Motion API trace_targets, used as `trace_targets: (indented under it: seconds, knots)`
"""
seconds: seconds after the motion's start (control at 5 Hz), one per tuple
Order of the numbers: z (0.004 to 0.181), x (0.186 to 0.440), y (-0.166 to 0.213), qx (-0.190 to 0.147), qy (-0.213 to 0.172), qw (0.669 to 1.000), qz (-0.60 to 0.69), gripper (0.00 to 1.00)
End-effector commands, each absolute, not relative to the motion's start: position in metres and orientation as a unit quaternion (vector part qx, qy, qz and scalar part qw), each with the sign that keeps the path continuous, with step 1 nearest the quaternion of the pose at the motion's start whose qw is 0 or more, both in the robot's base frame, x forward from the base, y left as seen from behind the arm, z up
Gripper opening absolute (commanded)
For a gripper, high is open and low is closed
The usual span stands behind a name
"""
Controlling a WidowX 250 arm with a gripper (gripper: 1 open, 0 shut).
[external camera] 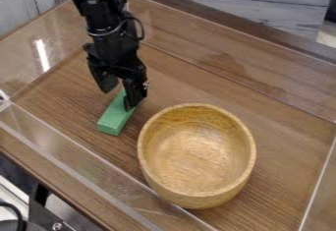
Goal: Put the green block in the brown bowl
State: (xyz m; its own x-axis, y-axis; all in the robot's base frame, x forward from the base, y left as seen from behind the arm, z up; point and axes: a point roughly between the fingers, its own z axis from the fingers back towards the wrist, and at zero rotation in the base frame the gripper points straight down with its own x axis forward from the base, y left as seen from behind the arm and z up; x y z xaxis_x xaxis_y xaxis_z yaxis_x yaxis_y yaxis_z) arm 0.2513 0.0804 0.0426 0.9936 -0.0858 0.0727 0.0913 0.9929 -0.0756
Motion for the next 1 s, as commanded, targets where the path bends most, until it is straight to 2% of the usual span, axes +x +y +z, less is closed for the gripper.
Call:
trace_targets:
  seconds: [0.0,0.8]
  knots:
    - [0.0531,0.2644,0.0847,-0.030,-0.059,0.997,-0.042,1.00]
    - [0.0458,0.2686,0.0881,-0.039,-0.052,0.998,-0.025,1.00]
